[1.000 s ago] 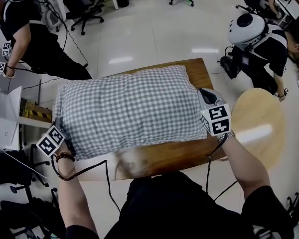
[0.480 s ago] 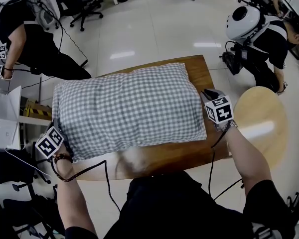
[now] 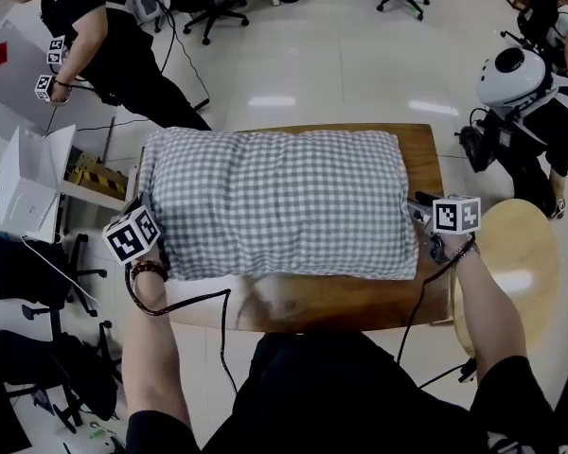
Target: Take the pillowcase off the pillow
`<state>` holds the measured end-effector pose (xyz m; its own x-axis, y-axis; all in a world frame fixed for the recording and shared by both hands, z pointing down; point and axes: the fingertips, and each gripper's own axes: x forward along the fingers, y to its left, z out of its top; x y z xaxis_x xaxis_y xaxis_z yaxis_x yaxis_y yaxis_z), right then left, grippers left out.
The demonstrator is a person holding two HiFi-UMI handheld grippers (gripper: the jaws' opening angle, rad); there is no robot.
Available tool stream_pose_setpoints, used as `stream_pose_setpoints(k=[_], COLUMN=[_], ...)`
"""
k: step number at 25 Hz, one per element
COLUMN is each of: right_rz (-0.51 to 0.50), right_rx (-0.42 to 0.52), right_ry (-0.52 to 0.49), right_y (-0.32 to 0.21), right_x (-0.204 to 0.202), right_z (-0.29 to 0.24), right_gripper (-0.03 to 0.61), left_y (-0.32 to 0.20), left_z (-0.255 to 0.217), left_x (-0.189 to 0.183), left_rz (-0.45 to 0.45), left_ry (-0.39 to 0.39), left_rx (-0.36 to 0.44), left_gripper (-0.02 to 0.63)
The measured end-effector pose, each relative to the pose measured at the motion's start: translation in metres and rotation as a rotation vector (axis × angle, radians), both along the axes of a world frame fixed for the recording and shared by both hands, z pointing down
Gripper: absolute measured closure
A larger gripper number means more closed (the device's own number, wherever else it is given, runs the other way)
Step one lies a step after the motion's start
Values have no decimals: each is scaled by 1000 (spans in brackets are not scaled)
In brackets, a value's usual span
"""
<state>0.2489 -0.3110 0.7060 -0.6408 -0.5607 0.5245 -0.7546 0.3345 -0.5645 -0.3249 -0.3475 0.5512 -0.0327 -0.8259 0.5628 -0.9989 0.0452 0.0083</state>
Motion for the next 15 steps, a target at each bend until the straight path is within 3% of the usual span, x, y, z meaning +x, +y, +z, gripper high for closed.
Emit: stream_pose_setpoints(k=[7,12,15], right_rz=[-74,-113,-143], right_rx=[-86,-62,-15], right_ry=[-120,-9,113], right_y=[0,3,5], right_x=[-25,-37,-41], right_z=[-7,-12,-10], right_gripper=[210,220,264], left_y=[-3,-3,-1], left_z=[-10,-17,-19], left_x=[7,9,10], left_rz=[8,24,24], left_ry=[-2,6,5], left_rx=[-2,4,5], left_gripper=[609,608,609])
